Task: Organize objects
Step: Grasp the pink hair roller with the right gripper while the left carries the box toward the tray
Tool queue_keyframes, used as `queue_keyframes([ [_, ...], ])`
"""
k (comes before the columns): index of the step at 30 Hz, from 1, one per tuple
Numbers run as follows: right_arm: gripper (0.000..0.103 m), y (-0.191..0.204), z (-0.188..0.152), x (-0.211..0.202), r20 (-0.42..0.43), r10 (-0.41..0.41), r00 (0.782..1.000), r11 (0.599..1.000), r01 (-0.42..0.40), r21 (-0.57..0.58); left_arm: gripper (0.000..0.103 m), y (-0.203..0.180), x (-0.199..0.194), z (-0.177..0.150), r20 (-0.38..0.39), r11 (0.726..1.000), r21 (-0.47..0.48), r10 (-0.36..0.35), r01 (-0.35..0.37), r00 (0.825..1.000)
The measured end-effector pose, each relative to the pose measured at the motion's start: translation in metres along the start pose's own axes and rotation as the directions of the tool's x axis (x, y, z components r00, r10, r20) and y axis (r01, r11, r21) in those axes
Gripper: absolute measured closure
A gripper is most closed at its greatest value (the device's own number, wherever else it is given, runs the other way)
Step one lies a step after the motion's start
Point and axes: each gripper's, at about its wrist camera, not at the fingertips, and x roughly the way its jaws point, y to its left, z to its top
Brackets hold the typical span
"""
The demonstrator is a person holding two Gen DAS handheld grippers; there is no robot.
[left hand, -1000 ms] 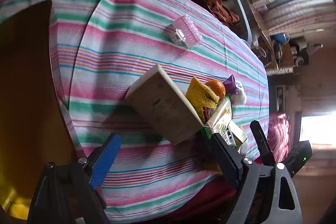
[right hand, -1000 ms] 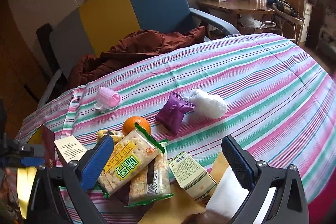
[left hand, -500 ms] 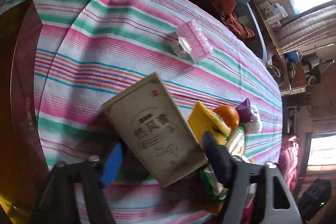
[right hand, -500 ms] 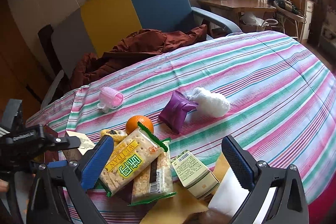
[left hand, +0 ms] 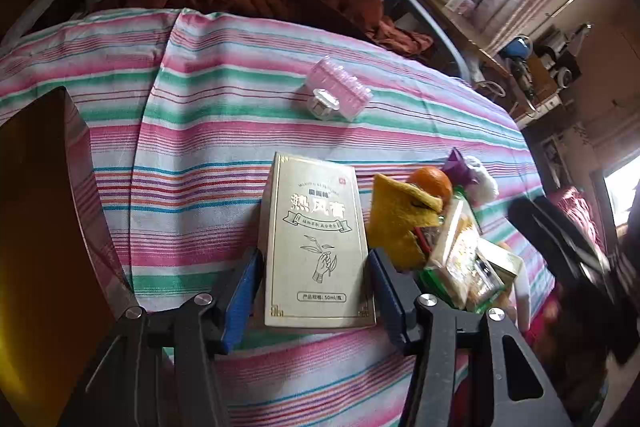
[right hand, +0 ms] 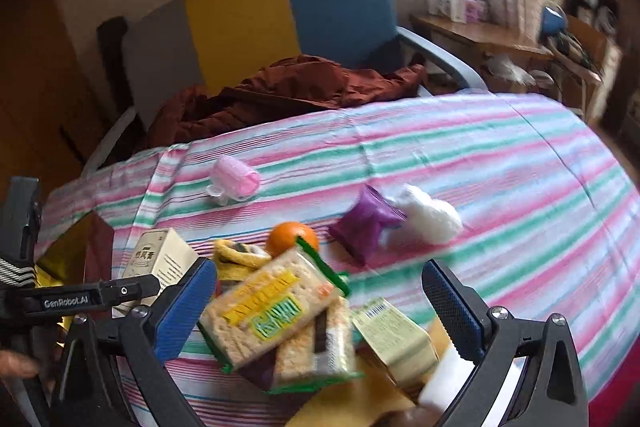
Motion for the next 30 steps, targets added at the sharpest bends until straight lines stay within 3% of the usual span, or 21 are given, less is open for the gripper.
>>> queue_keyframes([
  [5, 0.000, 0.042, 0.036, 0.040, -0.043, 0.040, 0.998, 0.982, -0.047, -0.180, 0.048, 0.006, -0.013, -0.009, 0.034, 0.999, 0.048, -0.006, 0.004, 0.999],
  [12, 0.000, 0.107, 0.074, 0.123, -0.165, 0.072, 0.984, 0.906, -0.134, -0.402, 0.048, 0.007, -0.012, -0.015, 0.046, 0.994, 0.113, 0.004, -0.009, 0.999],
  [17, 0.001, 0.122, 0.078, 0.171, -0.258, 0.017, 0.966, 0.873, -0.140, -0.467, 0.048, 0.008, -0.001, -0.016, 0.027, 0.992, 0.126, 0.005, -0.009, 1.000],
  [19, 0.010, 0.123, 0.078, 0.185, -0.300, 0.020, 0.954, 0.870, -0.164, -0.465, 0.048, 0.007, 0.001, -0.017, 0.023, 0.992, 0.128, -0.002, -0.001, 1.000],
  [21, 0.039, 0.123, 0.074, 0.194, -0.340, 0.009, 0.940, 0.865, -0.177, -0.469, 0.049, 0.008, -0.001, -0.018, 0.032, 0.991, 0.131, -0.008, 0.004, 0.999],
  [22, 0.039, 0.123, 0.073, 0.196, -0.337, -0.010, 0.941, 0.864, -0.162, -0.476, 0.049, 0.008, -0.002, -0.018, 0.036, 0.992, 0.130, -0.015, 0.010, 0.999],
  [25, 0.039, 0.119, 0.072, 0.188, -0.345, 0.047, 0.938, 0.876, -0.204, -0.437, 0.049, 0.010, -0.010, -0.018, 0.052, 0.993, 0.113, -0.038, 0.032, 0.998],
  [30, 0.039, 0.115, 0.070, 0.151, -0.283, 0.079, 0.956, 0.884, -0.198, -0.423, 0.049, 0.020, -0.045, -0.025, 0.106, 0.994, 0.073, -0.084, 0.077, 0.991],
])
